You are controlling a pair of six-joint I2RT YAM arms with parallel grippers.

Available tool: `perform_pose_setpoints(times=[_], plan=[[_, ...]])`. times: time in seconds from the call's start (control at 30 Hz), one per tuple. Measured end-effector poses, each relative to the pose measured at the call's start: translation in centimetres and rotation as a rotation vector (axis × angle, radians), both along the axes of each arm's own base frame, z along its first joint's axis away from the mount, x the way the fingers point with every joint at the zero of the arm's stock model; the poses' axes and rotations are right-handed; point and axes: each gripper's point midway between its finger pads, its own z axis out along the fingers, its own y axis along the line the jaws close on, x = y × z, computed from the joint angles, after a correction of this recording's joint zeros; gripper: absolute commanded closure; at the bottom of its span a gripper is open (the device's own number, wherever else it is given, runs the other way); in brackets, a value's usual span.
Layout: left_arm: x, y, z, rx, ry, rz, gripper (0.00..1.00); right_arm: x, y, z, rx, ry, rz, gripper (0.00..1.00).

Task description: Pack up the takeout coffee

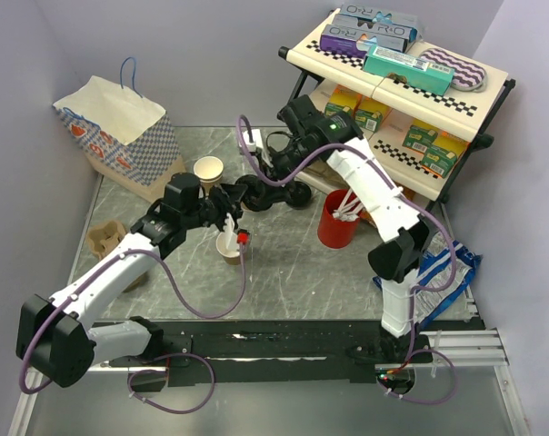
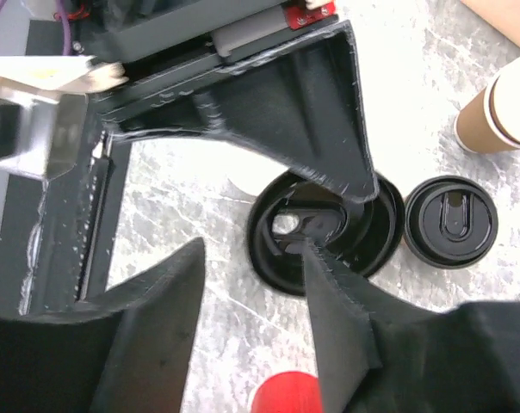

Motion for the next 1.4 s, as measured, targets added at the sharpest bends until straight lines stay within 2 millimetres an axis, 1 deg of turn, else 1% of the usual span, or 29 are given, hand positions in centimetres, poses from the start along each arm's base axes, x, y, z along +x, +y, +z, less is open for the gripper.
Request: perform_pose_setpoints(times=[0.07,0.1,0.17,0.2,0.23,0.37,0.43,0.5,0.57,0.63,0.73,0.83,0.93,1.03,1.1,1.23,1.4], plan=[[0.0,0.4,-0.7,-0.039,0.086,0.053,0.99,-0.3,-0.4,0.5,0.011,-0.003,-0.015,0.32],[0.0,0.6,-0.9,-0.063,0.129,0.082,0.99,-0.5,-0.8,0.6,0.009,-0.002,-0.025,0.25],[-0.3,1.2,-1.3,-0.147,0.275,0.172,0.99,-1.0,-1.5,1.3,0.041,-0.022,-0.067,0.18],[-0.5,1.3,-1.5,-0.182,0.338,0.207,0.99,-1.2,-2.0,1.7,0.065,-0.037,-0.098,0.09],[-0.7,1.6,-1.5,-0.233,0.431,0.259,0.99,-1.4,-2.5,2.3,0.094,-0.056,-0.135,0.06],[-1.4,2.3,0.0,-0.45,0.742,0.395,0.99,-1.3,-4.1,3.7,0.214,-0.127,-0.281,0.06],[-1.7,3.0,0.1,-0.561,0.899,0.45,0.99,-0.8,-4.0,4.0,0.258,-0.117,-0.337,0.06],[-2.3,3.7,-0.7,-0.648,1.068,0.506,0.99,0.0,-3.3,3.8,0.29,-0.085,-0.374,0.06],[-2.9,4.4,-2.0,-0.711,1.219,0.555,0.99,0.6,-2.6,2.6,0.296,-0.029,-0.402,0.06],[-3.7,4.7,-3.5,-0.754,1.378,0.594,0.99,1.1,-2.1,0.8,0.283,0.038,-0.43,0.06],[-5.1,4.9,-6.1,-0.789,1.64,0.639,0.98,1.6,-1.5,-1.5,0.257,0.134,-0.471,0.06],[-6.5,4.8,-8.7,-0.8,1.872,0.688,0.97,1.4,-1.3,-3.4,0.236,0.218,-0.504,0.05],[-7.8,4.9,-10.6,-0.821,2.051,0.747,0.97,0.8,-0.9,-4.4,0.228,0.28,-0.506,0.05],[-7.9,5.3,-11.3,-0.857,2.155,0.798,0.97,0.6,-0.3,-4.9,0.224,0.32,-0.496,0.05],[-7.4,5.6,-11.4,-0.886,2.181,0.812,0.97,0.5,0.1,-5.6,0.215,0.347,-0.494,0.05],[-6.6,6.2,-12.4,-0.93,2.274,0.862,0.97,0.7,0.6,-7.5,0.181,0.407,-0.509,0.05],[-6.5,6.3,-13.5,-0.938,2.352,0.92,0.96,1.0,1.0,-9.9,0.132,0.483,-0.542,0.05]])
